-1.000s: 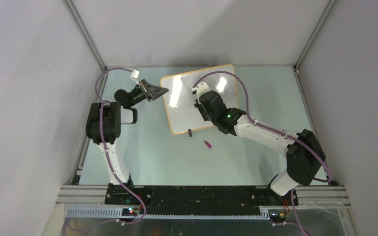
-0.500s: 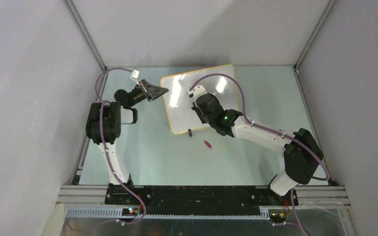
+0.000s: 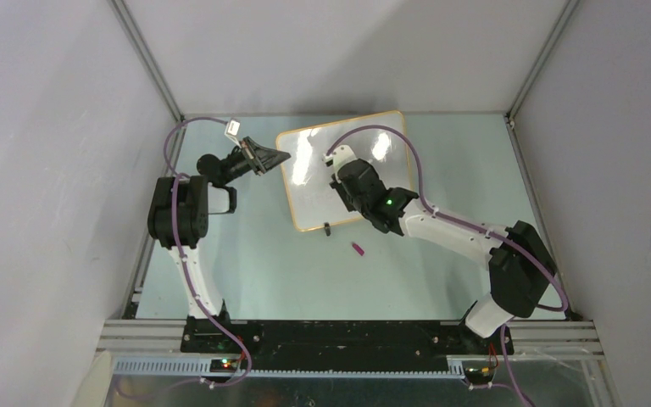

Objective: Write a sentence on the whiteboard

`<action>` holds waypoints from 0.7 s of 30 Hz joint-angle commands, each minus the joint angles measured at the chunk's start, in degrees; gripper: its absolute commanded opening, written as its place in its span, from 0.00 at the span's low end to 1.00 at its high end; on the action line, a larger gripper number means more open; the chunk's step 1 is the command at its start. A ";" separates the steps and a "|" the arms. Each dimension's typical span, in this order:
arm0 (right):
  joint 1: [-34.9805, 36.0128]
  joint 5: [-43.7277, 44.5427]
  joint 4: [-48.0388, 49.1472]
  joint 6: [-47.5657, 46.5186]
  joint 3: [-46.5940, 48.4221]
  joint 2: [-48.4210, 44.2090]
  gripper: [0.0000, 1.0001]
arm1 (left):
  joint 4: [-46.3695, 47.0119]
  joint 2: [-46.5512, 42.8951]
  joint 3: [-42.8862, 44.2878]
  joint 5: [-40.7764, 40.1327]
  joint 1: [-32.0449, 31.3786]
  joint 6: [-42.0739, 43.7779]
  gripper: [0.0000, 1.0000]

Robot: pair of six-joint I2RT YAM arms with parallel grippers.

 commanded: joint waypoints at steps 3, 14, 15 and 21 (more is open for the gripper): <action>-1.00 -0.12 2.01 -0.59 3.31 0.78 0.00 | 2.20 -1.79 -0.80 0.29 -0.77 3.03 0.00; -1.41 -0.51 1.91 -0.53 4.12 2.34 0.00 | 2.22 -1.88 -0.91 0.27 -0.79 3.10 0.00; -1.44 -0.44 1.90 -0.50 4.16 2.42 0.00 | 2.20 -1.88 -0.94 0.24 -0.79 3.11 0.00; -2.16 -0.10 1.69 -0.21 4.18 2.45 0.00 | 2.20 -1.88 -0.91 0.22 -0.80 3.22 0.00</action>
